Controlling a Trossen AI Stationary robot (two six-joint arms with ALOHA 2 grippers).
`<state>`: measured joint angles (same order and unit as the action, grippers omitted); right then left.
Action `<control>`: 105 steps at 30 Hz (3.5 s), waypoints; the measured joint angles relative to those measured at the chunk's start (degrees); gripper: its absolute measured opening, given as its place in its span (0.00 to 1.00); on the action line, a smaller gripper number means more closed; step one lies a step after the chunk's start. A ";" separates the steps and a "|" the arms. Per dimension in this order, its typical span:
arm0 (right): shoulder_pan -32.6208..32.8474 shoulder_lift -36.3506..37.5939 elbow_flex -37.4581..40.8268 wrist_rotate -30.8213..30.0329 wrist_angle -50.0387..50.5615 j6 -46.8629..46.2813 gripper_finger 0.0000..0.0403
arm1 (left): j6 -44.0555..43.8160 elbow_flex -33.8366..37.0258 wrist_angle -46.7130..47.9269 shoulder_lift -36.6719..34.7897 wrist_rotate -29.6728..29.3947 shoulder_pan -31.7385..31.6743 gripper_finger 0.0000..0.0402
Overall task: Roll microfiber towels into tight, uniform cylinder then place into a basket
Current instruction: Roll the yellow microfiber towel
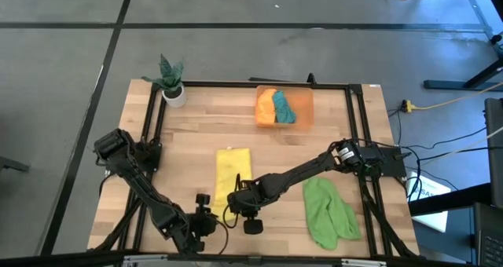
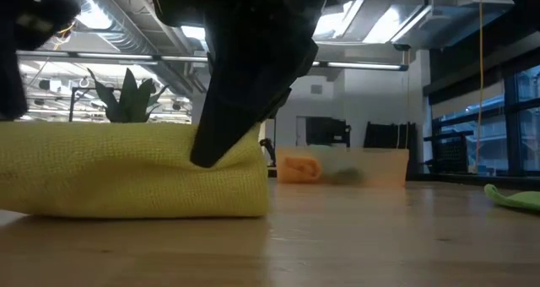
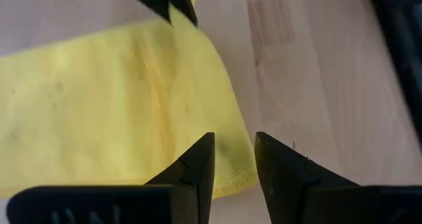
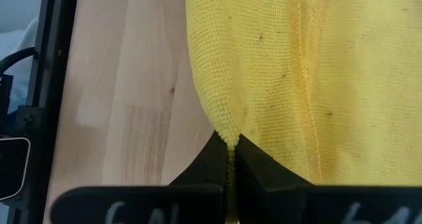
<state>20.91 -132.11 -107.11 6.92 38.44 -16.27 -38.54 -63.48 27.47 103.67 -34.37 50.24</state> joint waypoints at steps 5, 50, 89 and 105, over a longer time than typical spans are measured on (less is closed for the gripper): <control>-0.01 0.00 -0.02 0.00 -0.07 0.04 0.02 | -0.83 0.04 0.11 3.50 1.53 0.01 0.25; -4.68 2.99 0.26 16.71 2.66 -2.34 0.02 | 14.41 0.02 8.22 -6.42 26.14 -15.72 0.00; -10.25 2.62 1.75 11.32 12.63 10.12 0.29 | 25.22 0.13 11.51 -5.70 18.67 -25.00 0.18; -12.15 2.80 -1.22 11.08 15.29 4.70 0.46 | 17.68 -0.03 21.58 -11.99 18.45 -24.70 0.18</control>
<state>8.75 -129.32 -108.33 18.00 53.73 -11.57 -20.86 -63.51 49.05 91.68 -15.92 25.54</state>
